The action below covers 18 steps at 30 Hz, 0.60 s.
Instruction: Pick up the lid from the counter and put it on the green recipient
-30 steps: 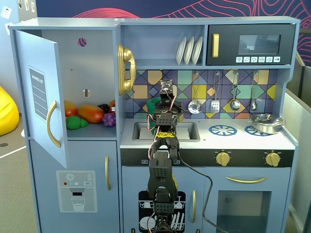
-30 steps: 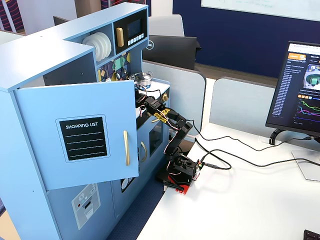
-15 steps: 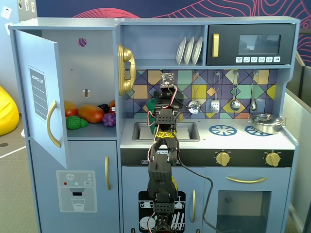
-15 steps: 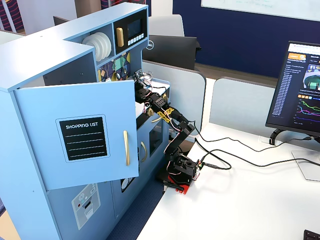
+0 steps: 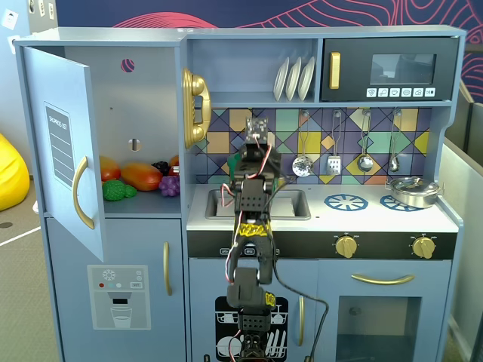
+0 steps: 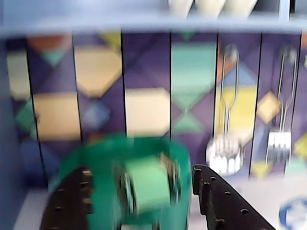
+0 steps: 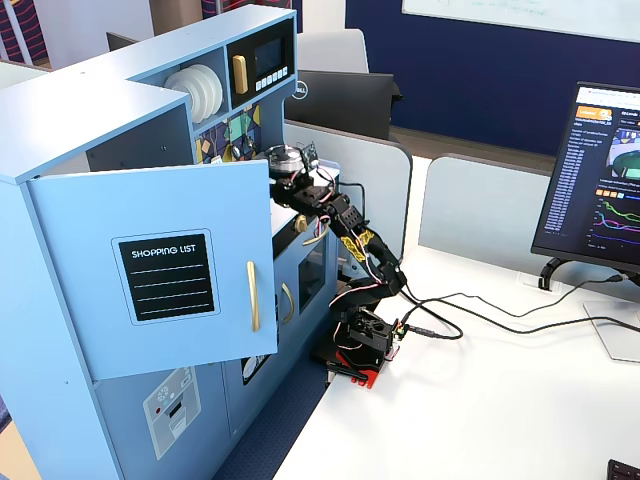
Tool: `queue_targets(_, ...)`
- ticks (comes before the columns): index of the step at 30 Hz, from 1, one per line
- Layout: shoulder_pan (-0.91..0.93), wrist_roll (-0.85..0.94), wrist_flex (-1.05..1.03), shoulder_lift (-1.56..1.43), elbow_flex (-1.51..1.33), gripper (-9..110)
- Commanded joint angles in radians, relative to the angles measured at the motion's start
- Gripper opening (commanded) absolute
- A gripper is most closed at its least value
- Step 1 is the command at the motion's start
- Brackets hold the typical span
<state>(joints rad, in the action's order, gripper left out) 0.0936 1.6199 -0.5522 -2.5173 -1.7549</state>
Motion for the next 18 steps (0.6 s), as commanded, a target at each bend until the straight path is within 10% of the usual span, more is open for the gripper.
queue_targets(1,-0.012,-0.015,-0.02,-0.133,-0.144,6)
queue_targets(18,-0.037,-0.006,-0.313,-0.549,-0.997,0)
